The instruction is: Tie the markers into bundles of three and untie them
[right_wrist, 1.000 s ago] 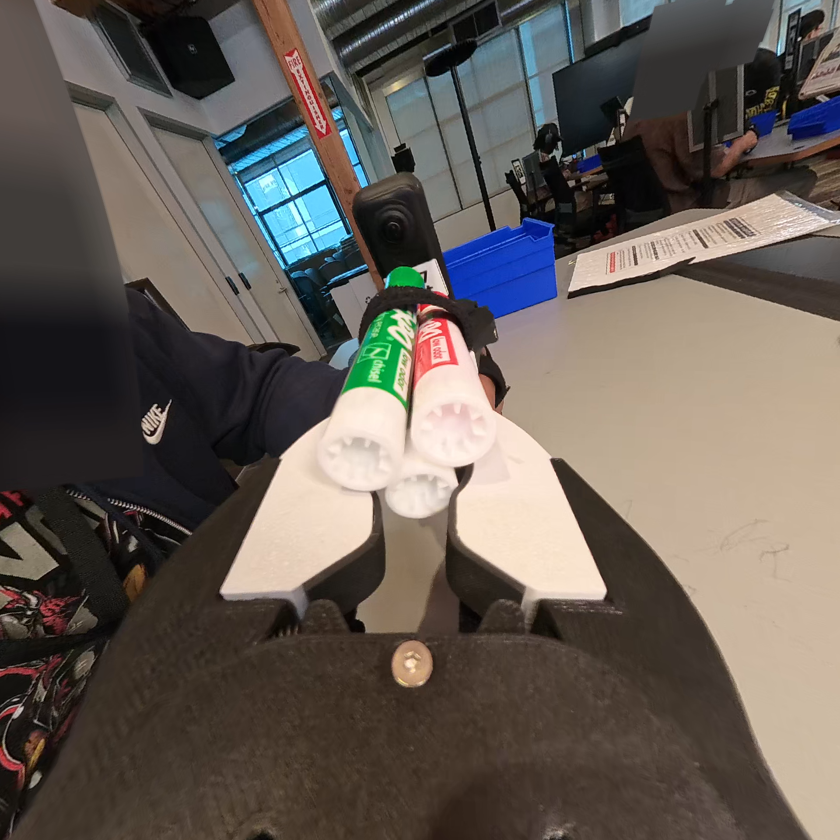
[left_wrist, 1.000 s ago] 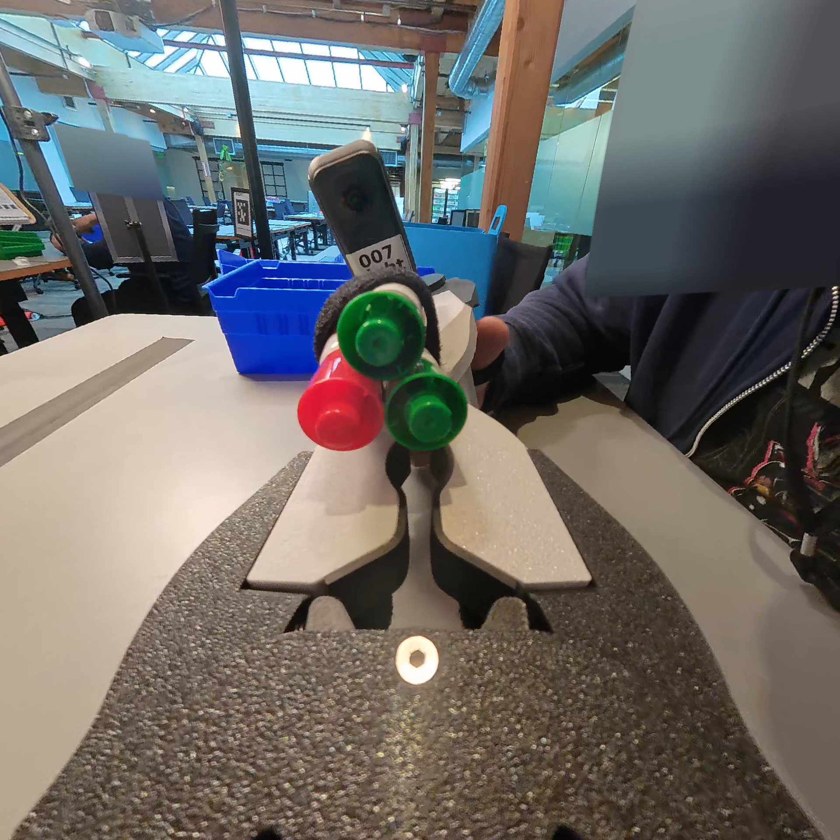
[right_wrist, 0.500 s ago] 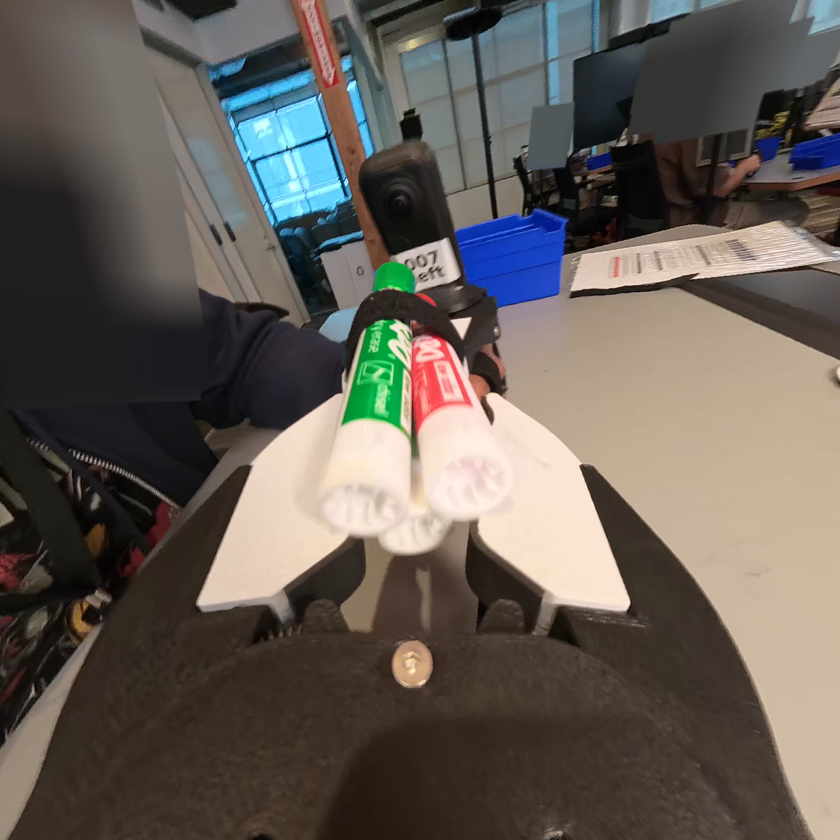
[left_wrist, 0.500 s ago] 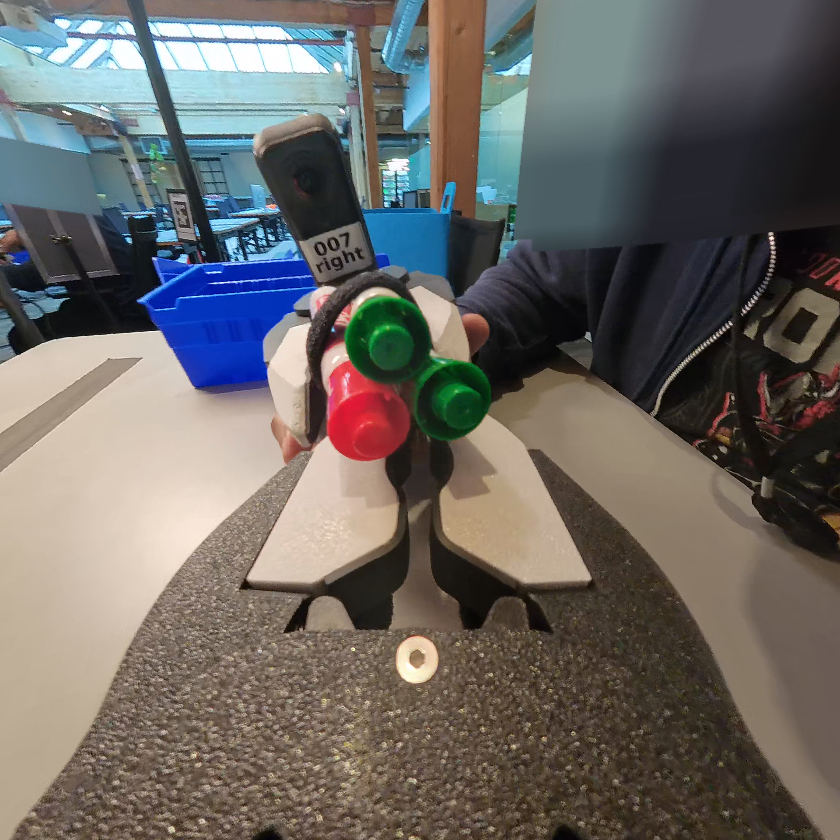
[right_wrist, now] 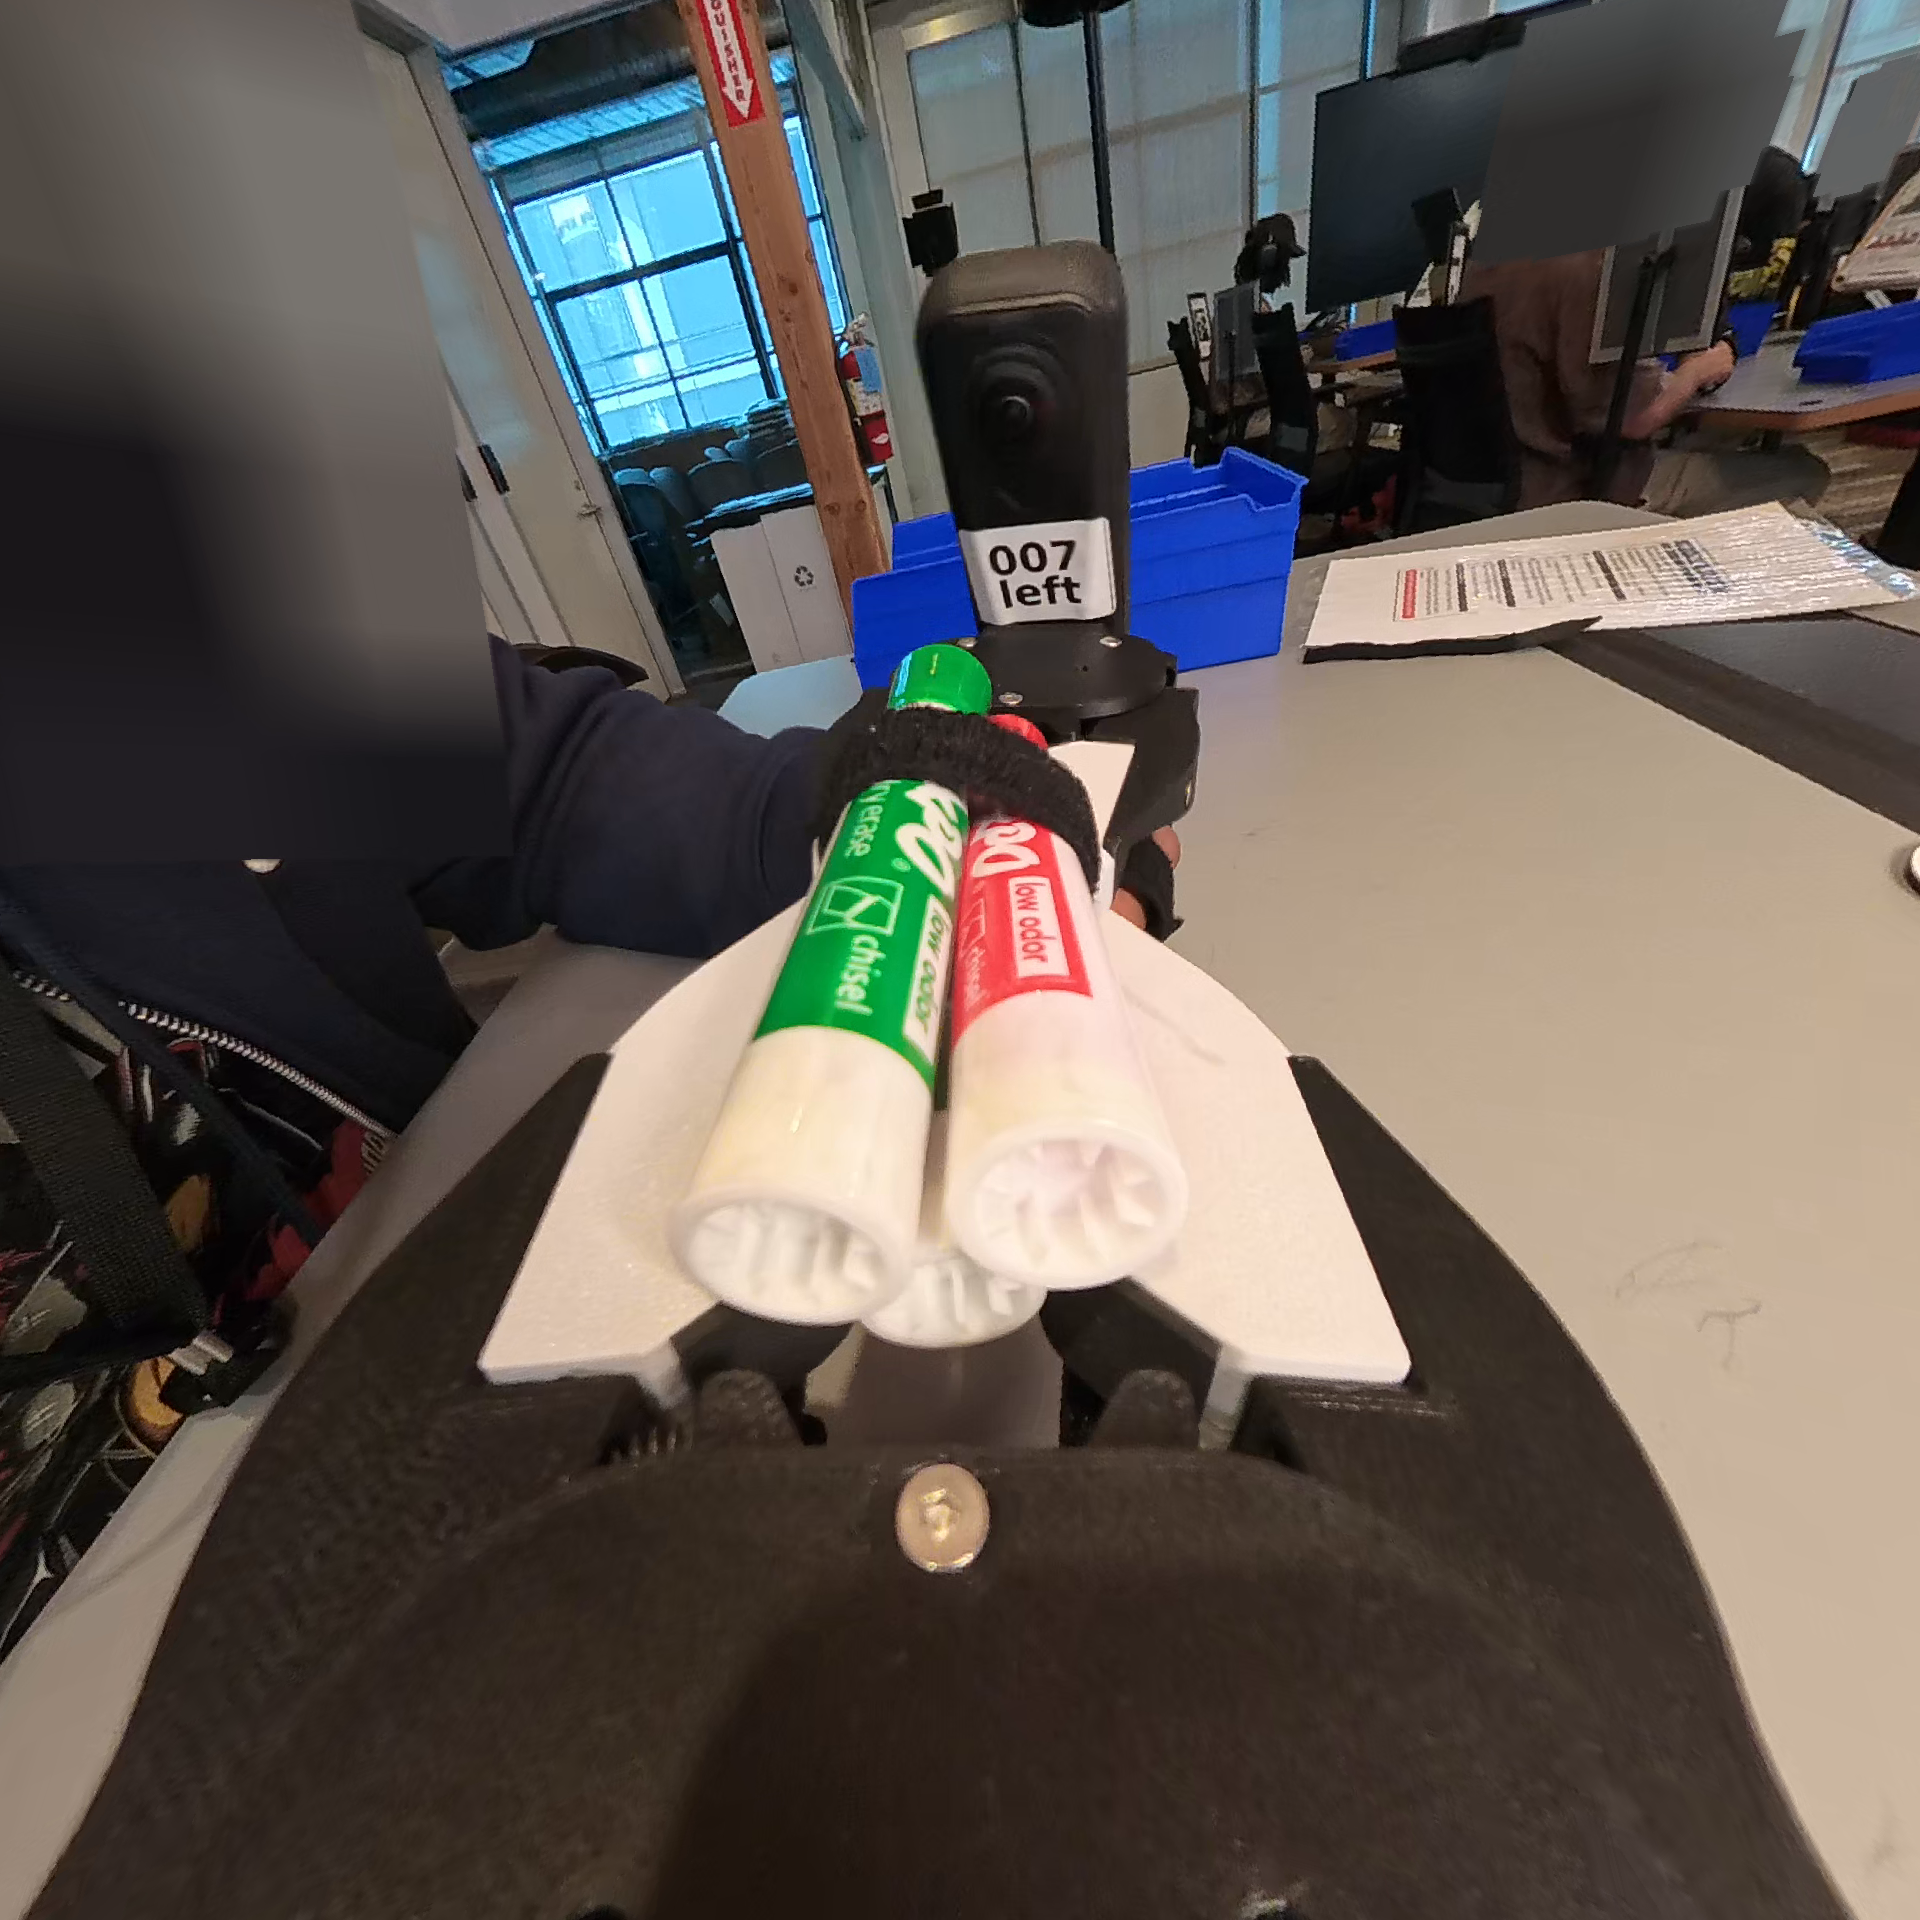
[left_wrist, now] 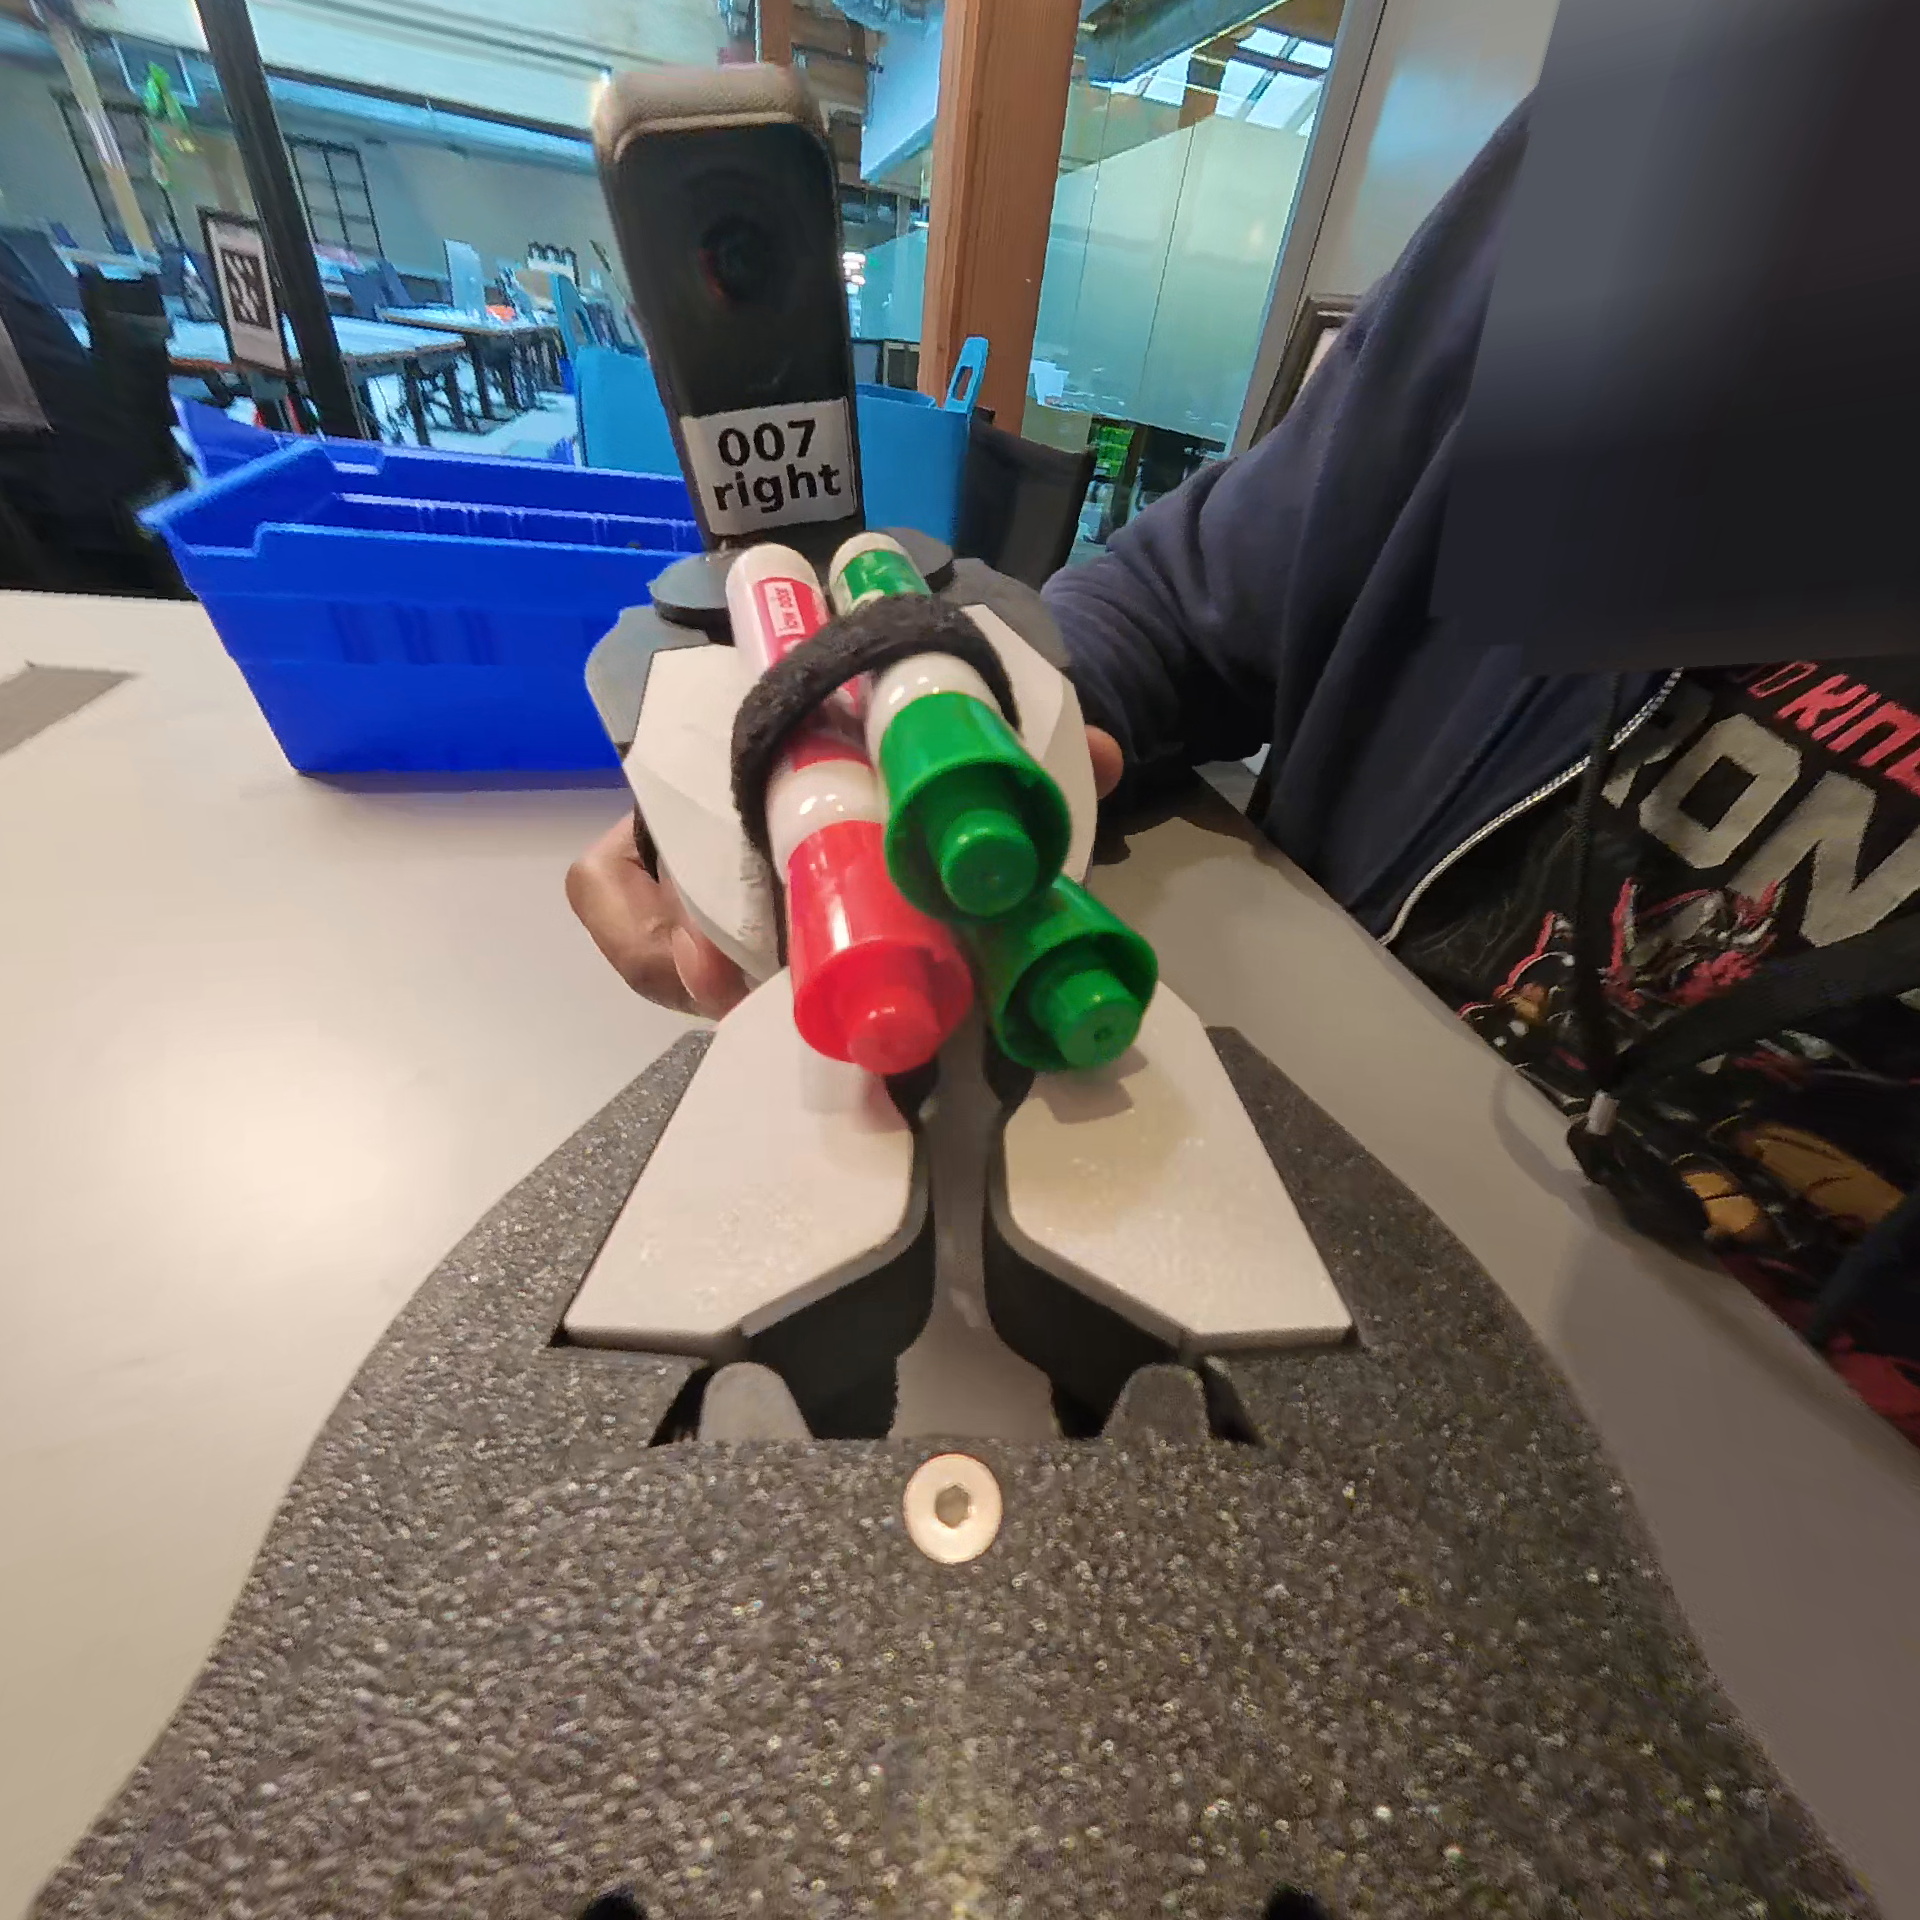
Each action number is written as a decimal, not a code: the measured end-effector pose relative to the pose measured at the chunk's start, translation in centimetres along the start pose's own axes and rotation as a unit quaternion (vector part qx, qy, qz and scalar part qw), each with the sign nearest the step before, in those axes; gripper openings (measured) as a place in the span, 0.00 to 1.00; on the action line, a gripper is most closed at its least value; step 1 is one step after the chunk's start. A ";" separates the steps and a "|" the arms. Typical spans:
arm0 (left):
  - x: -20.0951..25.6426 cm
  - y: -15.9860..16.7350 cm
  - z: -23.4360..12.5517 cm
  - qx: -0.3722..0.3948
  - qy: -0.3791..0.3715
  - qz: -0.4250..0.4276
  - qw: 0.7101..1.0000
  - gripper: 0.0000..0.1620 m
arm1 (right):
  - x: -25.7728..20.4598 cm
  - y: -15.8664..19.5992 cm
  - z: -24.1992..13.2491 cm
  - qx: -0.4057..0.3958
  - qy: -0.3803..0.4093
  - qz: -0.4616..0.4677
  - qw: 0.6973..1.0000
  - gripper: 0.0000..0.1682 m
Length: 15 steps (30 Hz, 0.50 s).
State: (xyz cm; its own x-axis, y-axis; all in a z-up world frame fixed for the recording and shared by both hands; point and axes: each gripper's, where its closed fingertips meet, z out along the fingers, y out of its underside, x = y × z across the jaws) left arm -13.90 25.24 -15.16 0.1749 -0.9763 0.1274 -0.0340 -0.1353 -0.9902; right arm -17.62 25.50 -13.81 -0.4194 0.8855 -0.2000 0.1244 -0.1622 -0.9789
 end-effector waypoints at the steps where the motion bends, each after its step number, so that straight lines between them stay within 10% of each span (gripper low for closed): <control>1: 0.0 0.1 0.0 -0.003 0.003 -0.016 1.000 0.02 | 0.0 0.0 0.0 0.003 0.002 -0.001 1.000 0.23; 15: 0.3 0.8 -0.1 -0.032 -0.022 0.014 0.999 0.02 | -0.3 0.7 -0.1 -0.001 -0.003 -0.009 1.000 0.22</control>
State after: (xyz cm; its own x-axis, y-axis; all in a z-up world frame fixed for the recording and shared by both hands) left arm -13.96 24.85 -15.95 0.2156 -0.9717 0.0964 -0.1015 -0.1205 -0.9875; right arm -17.31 25.16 -14.42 -0.4268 0.8859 -0.1817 0.1174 -0.1449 -0.9825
